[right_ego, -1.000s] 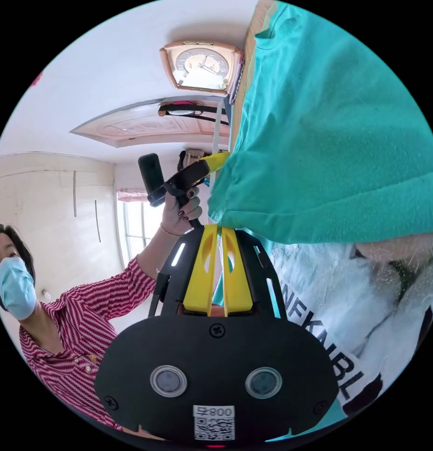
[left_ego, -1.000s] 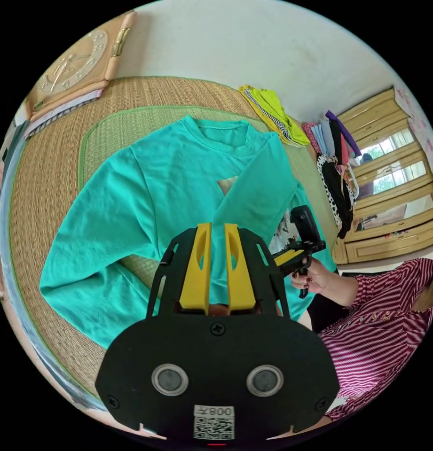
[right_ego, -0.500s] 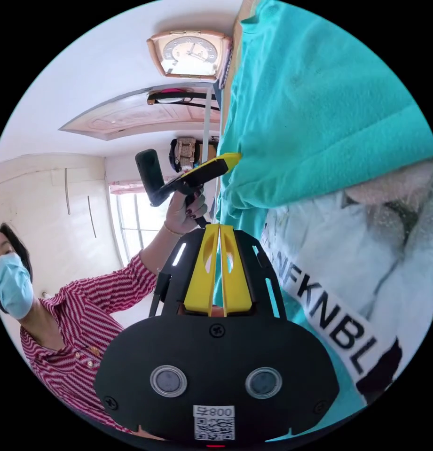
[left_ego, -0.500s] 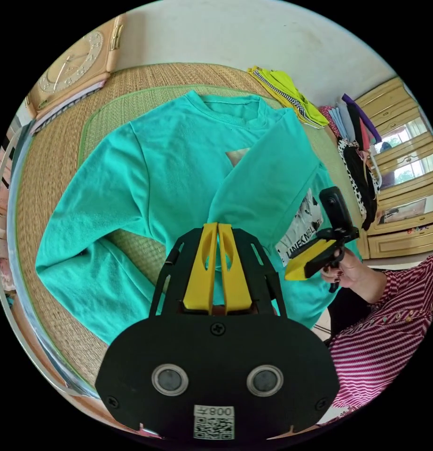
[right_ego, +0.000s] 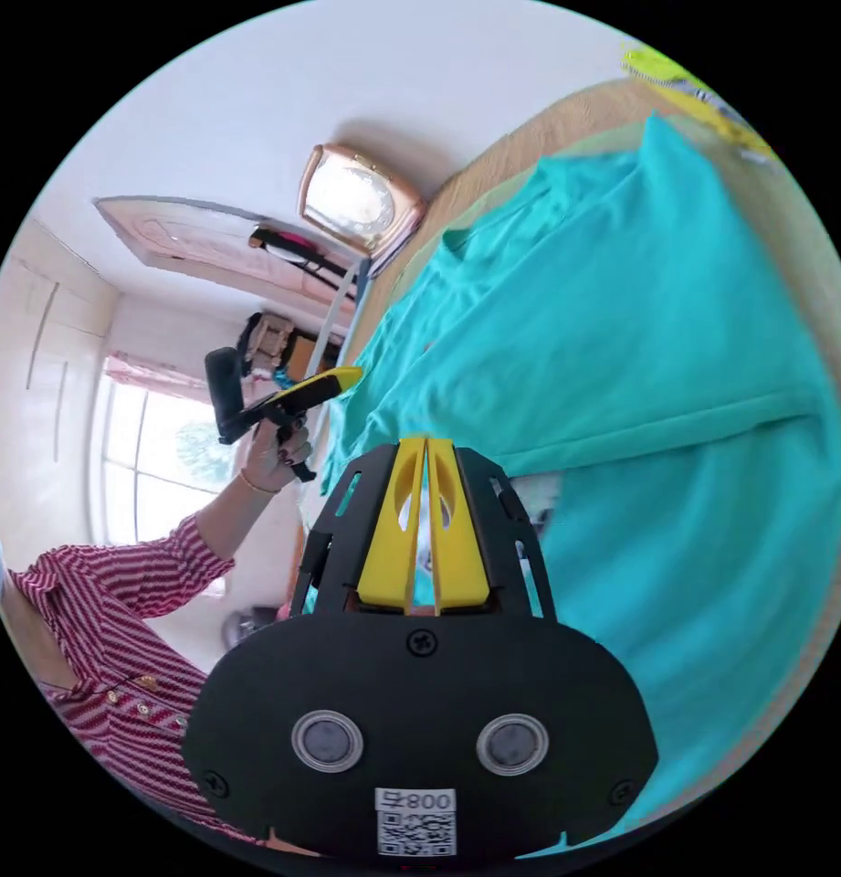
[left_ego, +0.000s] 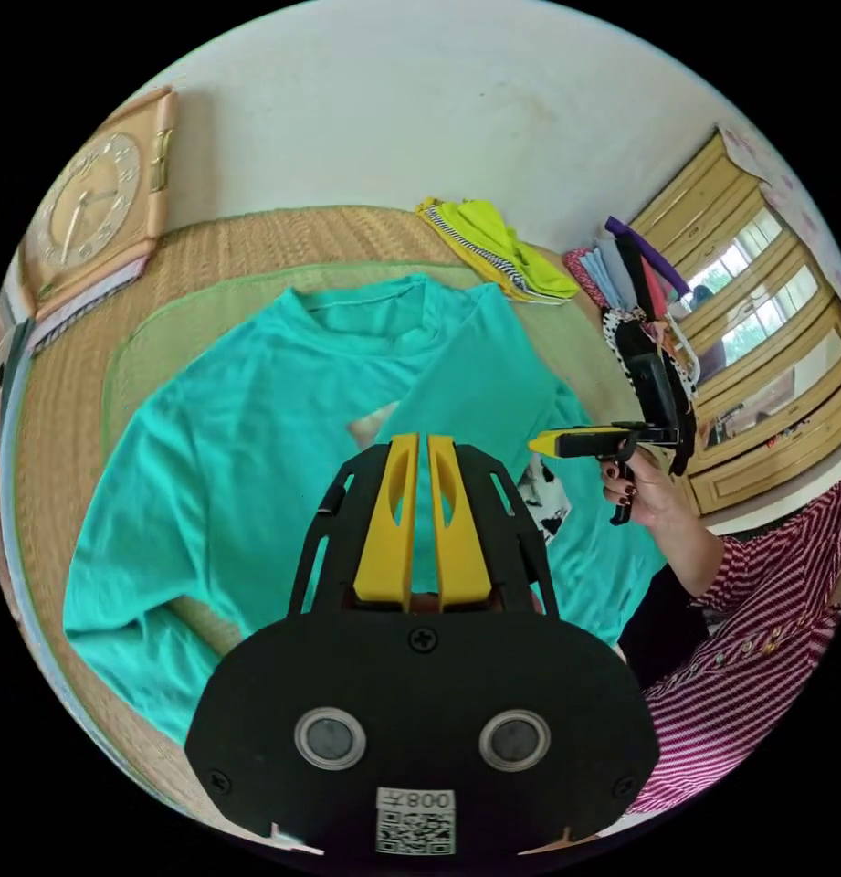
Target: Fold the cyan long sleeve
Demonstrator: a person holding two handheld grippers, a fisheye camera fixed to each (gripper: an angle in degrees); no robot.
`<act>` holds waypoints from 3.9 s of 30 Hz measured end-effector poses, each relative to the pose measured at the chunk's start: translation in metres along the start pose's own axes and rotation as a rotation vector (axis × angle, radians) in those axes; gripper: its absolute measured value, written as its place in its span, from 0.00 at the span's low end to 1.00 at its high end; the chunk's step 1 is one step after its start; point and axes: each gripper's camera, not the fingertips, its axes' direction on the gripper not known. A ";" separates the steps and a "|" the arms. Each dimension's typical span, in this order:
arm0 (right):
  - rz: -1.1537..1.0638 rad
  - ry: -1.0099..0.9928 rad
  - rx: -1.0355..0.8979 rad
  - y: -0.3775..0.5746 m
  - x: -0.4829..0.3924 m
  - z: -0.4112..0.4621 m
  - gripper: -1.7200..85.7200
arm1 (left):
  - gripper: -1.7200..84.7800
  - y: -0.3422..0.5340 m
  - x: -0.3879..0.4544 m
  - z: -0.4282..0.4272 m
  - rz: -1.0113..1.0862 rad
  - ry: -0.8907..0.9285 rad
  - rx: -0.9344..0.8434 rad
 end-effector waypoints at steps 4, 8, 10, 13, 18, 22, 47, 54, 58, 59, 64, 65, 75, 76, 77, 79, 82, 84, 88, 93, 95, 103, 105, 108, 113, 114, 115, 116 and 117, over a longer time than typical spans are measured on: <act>0.035 0.237 0.092 -0.011 0.022 -0.040 0.02 | 0.03 -0.062 0.028 0.054 0.107 0.043 -0.002; 0.076 0.370 0.117 -0.008 0.037 -0.046 0.02 | 0.03 -0.119 0.040 0.107 0.096 0.088 -0.003; 0.070 0.435 0.123 0.000 0.036 -0.040 0.02 | 0.02 -0.137 0.040 0.128 0.072 0.114 -0.012; 0.023 0.469 0.140 0.010 0.025 -0.028 0.02 | 0.02 -0.156 0.036 0.163 0.021 0.055 -0.103; -0.010 0.490 0.127 0.016 0.011 -0.017 0.02 | 0.02 -0.160 0.045 0.173 0.059 0.014 -0.113; -0.010 0.424 0.117 0.015 -0.001 -0.024 0.02 | 0.02 -0.157 0.051 0.172 0.072 -0.027 -0.085; 0.030 0.457 0.044 0.012 -0.045 -0.037 0.02 | 0.07 0.125 0.025 -0.026 -0.303 -0.146 0.002; 0.071 0.425 -0.010 0.002 -0.038 -0.044 0.02 | 0.08 0.179 0.026 -0.024 -0.419 -0.237 -0.109; 0.088 0.479 -0.033 -0.004 -0.050 -0.056 0.02 | 0.07 0.192 0.053 -0.050 -0.452 -0.258 0.028; 0.086 0.491 -0.031 -0.004 -0.053 -0.058 0.02 | 0.07 0.203 0.061 -0.062 -0.463 -0.285 0.071; 0.070 0.459 -0.032 0.000 -0.070 -0.072 0.02 | 0.10 0.271 0.066 -0.109 -0.658 -0.418 0.156; 0.068 0.452 -0.038 0.001 -0.072 -0.072 0.02 | 0.10 0.288 0.065 -0.115 -0.724 -0.444 0.158; 0.040 0.372 -0.135 0.002 -0.111 -0.040 0.02 | 0.09 0.341 0.077 -0.096 -0.909 -0.322 0.124; 0.037 0.365 -0.144 0.002 -0.114 -0.039 0.02 | 0.07 0.342 0.078 -0.096 -0.915 -0.297 0.135; 0.035 0.363 -0.148 0.001 -0.115 -0.038 0.02 | 0.06 0.342 0.080 -0.100 -0.909 -0.298 0.141; 0.029 0.352 -0.159 -0.001 -0.120 -0.038 0.02 | 0.05 0.336 0.082 -0.111 -0.879 -0.347 0.124; 0.026 0.351 -0.161 -0.002 -0.123 -0.044 0.02 | 0.05 0.311 0.084 -0.146 -0.772 -0.545 0.055; 0.027 0.352 -0.159 -0.003 -0.122 -0.050 0.02 | 0.04 0.288 0.087 -0.174 -0.687 -0.694 0.022; 0.049 0.340 -0.145 -0.005 -0.113 -0.063 0.02 | 0.04 0.217 0.112 -0.229 -0.452 -0.999 -0.020; 0.101 0.286 -0.116 -0.002 -0.098 -0.074 0.02 | 0.04 0.142 0.157 -0.231 -0.182 -1.123 -0.080; 0.122 0.265 -0.109 0.001 -0.092 -0.078 0.02 | 0.04 0.116 0.181 -0.221 -0.070 -1.109 -0.084; 0.169 0.154 -0.071 0.013 -0.066 -0.105 0.02 | 0.04 0.052 0.246 -0.172 0.154 -0.705 -0.050; 0.170 0.130 -0.061 0.016 -0.063 -0.109 0.02 | 0.04 0.038 0.256 -0.153 0.187 -0.588 -0.042; 0.167 0.088 -0.047 0.021 -0.059 -0.115 0.02 | 0.04 0.016 0.265 -0.112 0.198 -0.375 -0.025; 0.164 0.036 -0.043 0.031 -0.049 -0.122 0.02 | 0.07 -0.005 0.261 -0.021 0.196 -0.192 -0.134; 0.160 0.032 -0.047 0.034 -0.046 -0.124 0.03 | 0.07 -0.005 0.257 -0.018 0.184 -0.185 -0.133; 0.154 0.035 -0.043 0.036 -0.044 -0.126 0.03 | 0.08 -0.004 0.248 -0.015 0.149 -0.165 -0.124; 0.149 0.036 -0.040 0.037 -0.043 -0.128 0.03 | 0.09 -0.003 0.235 -0.015 0.119 -0.126 -0.115; 0.137 0.033 -0.033 0.039 -0.041 -0.130 0.03 | 0.09 -0.001 0.228 -0.015 0.099 -0.105 -0.107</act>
